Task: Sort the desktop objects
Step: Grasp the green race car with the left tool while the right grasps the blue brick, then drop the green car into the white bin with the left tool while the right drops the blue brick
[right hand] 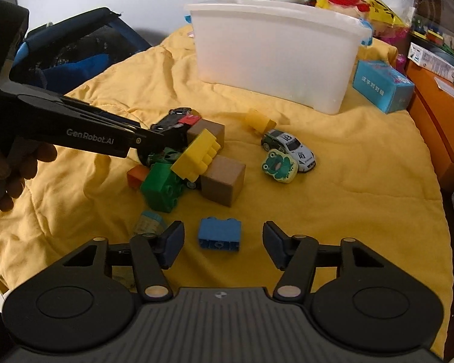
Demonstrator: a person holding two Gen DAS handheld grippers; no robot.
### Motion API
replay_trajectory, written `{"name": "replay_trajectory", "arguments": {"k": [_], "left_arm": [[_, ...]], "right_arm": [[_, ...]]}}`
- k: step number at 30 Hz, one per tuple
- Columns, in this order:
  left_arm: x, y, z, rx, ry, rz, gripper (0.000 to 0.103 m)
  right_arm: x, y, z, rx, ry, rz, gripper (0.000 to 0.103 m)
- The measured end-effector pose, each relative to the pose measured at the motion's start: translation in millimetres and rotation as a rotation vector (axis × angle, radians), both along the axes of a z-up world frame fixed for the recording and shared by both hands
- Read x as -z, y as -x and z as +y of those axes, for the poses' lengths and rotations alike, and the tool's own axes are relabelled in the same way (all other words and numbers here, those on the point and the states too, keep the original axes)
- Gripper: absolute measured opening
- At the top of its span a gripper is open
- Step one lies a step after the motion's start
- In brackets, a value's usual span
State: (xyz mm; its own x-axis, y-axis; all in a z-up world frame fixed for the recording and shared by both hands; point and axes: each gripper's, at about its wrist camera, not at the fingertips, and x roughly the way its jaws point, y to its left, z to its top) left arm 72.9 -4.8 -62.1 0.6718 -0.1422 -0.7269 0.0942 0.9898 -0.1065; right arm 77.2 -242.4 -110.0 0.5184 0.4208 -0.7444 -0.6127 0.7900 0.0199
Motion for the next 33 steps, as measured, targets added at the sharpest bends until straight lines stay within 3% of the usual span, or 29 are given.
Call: {"name": "replay_trajectory", "arguments": {"k": [6,8,9,15,24,33], "left_arm": [[5,-13,-1,0.002,0.03,0.022,0.043],[6,-15,-2,0.015,0.049,0.03,0.027],[6,-14,-5,0.026,0.051,0.028,0.025],[2,-10,-6,0.033,0.026,0.019,0.019],[-26,-2,12,0.001,0.039,-0.052,0.019],[-72,-16,26,-0.021,0.016,-0.126,0.019]], "right_arm": [[7,-7,1,0.029,0.007,0.025,0.05],[8,-7,1,0.029,0.006,0.032,0.041],[8,-7,1,0.029,0.004,0.035,0.036],[4,-5,-4,0.034,-0.016,0.037,0.035],[-24,-7,-14,0.057,-0.075,-0.021,0.035],[-61,-38,-19,0.12,-0.159,-0.091,0.035]]}}
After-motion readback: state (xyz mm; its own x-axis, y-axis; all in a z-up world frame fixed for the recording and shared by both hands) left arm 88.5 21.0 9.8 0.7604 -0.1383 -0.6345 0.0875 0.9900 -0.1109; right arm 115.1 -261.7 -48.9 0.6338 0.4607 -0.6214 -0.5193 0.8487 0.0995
